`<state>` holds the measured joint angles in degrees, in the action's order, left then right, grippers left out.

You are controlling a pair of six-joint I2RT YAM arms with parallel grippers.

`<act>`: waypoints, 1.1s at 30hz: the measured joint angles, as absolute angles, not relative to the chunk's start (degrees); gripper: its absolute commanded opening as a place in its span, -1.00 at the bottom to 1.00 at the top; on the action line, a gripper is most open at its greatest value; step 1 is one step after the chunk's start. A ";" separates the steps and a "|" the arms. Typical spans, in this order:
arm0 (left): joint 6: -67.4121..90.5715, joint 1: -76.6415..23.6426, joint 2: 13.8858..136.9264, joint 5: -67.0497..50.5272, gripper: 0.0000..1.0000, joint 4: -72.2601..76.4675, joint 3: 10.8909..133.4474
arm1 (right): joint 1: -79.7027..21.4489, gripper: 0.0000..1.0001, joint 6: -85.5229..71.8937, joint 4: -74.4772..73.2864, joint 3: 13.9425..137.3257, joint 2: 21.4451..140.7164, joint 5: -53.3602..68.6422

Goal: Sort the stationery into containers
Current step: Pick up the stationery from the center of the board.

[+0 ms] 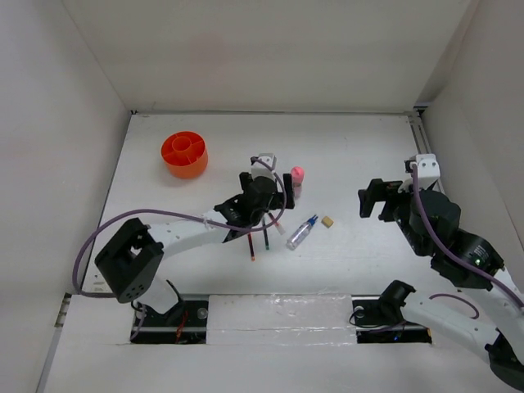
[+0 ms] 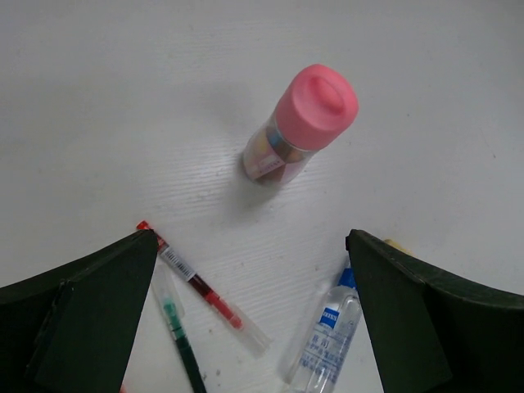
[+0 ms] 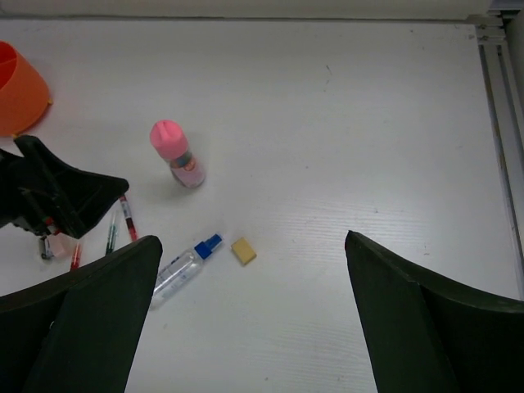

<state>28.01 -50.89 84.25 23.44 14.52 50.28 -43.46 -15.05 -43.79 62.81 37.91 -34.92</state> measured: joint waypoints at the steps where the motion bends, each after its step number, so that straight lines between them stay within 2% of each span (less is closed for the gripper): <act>1: 26.89 -50.89 85.32 22.46 1.00 16.86 49.98 | -43.46 1.00 -14.87 -43.48 62.81 37.89 -34.63; 7: 20.93 -50.89 90.72 16.40 1.00 26.87 49.52 | -43.46 1.00 -13.96 -42.28 62.39 37.78 -32.03; 13: 17.74 -50.89 98.65 12.78 1.00 28.84 53.98 | -43.46 1.00 -12.34 -40.93 60.20 37.39 -27.49; 33: 16.99 -50.13 108.33 18.35 1.00 28.97 62.61 | -43.46 1.00 -10.02 -38.50 59.94 37.15 -22.09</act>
